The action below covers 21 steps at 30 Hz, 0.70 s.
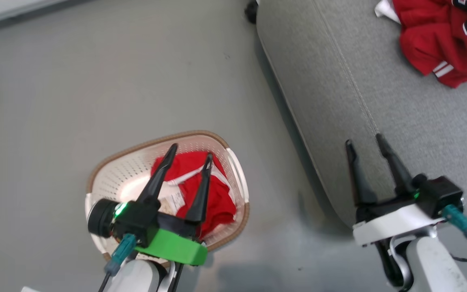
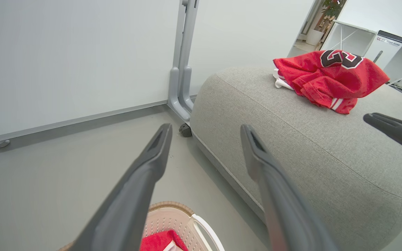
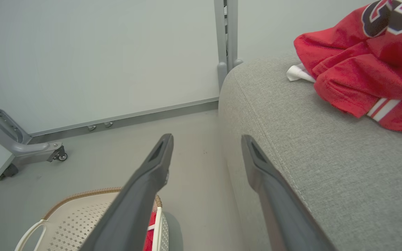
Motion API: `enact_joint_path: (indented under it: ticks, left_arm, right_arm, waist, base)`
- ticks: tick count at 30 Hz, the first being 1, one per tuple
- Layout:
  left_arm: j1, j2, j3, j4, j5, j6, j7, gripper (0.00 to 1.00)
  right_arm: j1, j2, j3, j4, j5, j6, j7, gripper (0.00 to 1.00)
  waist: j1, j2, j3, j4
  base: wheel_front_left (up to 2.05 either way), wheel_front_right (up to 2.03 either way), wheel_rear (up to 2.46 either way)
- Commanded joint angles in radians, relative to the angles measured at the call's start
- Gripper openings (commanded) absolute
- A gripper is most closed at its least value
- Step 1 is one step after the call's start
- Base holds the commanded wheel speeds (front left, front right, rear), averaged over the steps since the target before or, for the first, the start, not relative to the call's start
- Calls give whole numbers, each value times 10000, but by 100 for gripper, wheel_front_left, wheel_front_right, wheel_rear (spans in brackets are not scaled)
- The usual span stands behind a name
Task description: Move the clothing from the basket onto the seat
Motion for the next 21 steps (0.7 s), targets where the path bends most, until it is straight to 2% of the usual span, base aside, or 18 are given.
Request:
enact_joint_path:
  ticks: [1,5,11,17,21]
  left_arm:
    - [489,-211,315,-63,127,-67,-28,100]
    - [1379,-587,1149,-143,325,-179,-20,100]
    - [2634,-895,2360,-493,462,89,-20,100]
    - [3426,-927,2945,-1246,457,503,-19,100]
    - [3813,-929,3098,-1531,791,612,-21,100]
  right_arm:
    - [342,-72,281,-30,1,-14,-25,100]
    - [799,-166,909,-121,54,-14,-25,100]
    - [1536,-112,1137,-366,-98,-14,-25,100]
    - [1952,-47,989,-581,-237,-14,-25,100]
    - [2156,-34,854,-572,-315,-12,-25,100]
  waist:
    - [0,106,-1524,1336]
    - [0,106,-2361,1852]
    - [0,106,-3600,2357]
    - [0,106,-4306,2436]
    - [0,106,-4634,2346]
  base:
    - [0,0,0]
    - [0,0,0]
    - [0,0,0]
    - [0,0,0]
    - [0,0,0]
